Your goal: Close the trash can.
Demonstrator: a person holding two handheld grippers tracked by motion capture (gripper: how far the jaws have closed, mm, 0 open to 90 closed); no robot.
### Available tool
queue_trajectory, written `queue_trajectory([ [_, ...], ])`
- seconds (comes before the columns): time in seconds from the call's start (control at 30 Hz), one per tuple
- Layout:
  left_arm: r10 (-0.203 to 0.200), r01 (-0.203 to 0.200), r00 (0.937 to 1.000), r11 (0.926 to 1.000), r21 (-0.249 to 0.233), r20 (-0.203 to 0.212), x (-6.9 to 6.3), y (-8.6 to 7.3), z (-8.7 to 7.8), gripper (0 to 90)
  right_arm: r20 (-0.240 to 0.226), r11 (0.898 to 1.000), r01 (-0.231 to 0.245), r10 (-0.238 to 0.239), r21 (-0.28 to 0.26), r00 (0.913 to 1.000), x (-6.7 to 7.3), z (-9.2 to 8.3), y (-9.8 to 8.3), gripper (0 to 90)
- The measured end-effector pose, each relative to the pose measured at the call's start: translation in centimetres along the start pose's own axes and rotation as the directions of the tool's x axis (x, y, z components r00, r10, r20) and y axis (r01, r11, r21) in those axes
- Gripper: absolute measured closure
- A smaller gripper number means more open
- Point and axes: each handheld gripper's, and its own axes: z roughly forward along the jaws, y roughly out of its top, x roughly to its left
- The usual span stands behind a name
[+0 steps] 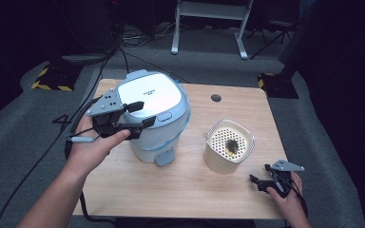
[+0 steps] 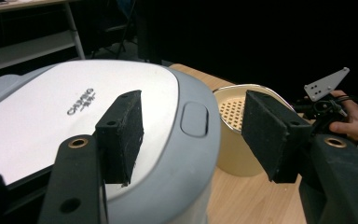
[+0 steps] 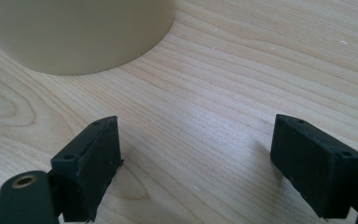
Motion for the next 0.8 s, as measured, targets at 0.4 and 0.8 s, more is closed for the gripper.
queue_trajectory([
  [0.4, 0.006, -0.006, 0.9999, 1.0000, -0.002, -0.011, -1.6, -3.6, -2.0, 39.3, -0.001, 1.000, 0.000, 0.000, 0.000, 1.0000, 0.0, 0.0, 0.0, 16.0],
  [0.8, -0.022, 0.023, 0.9995, 0.9990, 0.039, -0.023, -2.0, -9.0, -1.7, 39.7, -0.001, 1.000, 0.000, 0.000, 0.000, 1.0000, 0.0, 0.0, 0.0, 16.0],
])
